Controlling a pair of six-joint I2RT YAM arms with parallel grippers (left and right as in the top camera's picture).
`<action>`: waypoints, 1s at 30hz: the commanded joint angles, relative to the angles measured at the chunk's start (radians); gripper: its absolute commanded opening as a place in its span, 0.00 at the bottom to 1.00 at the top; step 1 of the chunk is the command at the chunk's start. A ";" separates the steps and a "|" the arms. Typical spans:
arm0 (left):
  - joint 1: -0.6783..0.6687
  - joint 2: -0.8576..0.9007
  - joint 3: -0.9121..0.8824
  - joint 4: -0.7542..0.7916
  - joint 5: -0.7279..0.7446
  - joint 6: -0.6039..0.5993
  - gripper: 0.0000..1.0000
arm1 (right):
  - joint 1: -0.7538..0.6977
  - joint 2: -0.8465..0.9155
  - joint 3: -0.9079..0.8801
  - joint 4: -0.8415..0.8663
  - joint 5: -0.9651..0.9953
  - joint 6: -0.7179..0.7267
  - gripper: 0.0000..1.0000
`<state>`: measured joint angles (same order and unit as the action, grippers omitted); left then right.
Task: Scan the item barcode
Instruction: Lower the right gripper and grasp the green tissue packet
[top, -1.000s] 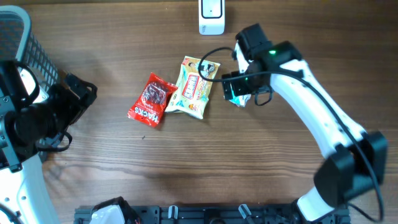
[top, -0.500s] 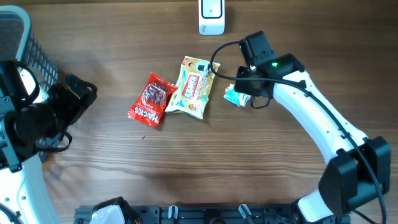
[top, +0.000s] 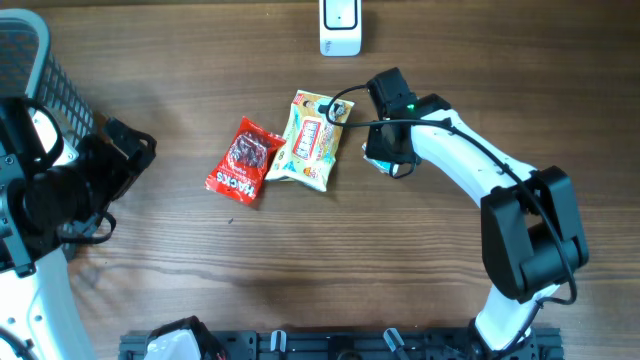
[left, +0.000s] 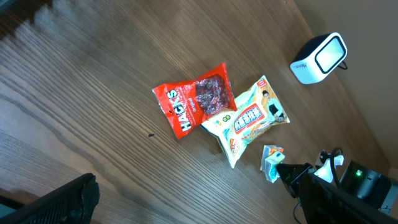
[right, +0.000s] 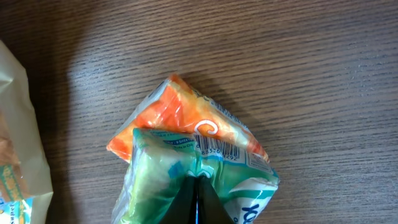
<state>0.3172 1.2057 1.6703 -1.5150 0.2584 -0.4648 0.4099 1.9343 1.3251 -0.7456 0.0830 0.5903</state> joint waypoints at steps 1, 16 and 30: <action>0.006 0.001 0.003 0.003 -0.006 0.016 1.00 | -0.005 0.076 -0.008 -0.038 0.063 -0.040 0.04; 0.006 0.001 0.003 0.003 -0.006 0.016 1.00 | 0.002 -0.150 0.156 -0.270 -0.216 -0.488 0.39; 0.006 0.001 0.003 0.003 -0.006 0.016 1.00 | 0.274 -0.095 -0.096 -0.094 0.389 -0.227 0.96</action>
<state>0.3172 1.2057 1.6703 -1.5150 0.2584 -0.4648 0.6727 1.7943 1.2823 -0.8631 0.2958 0.2554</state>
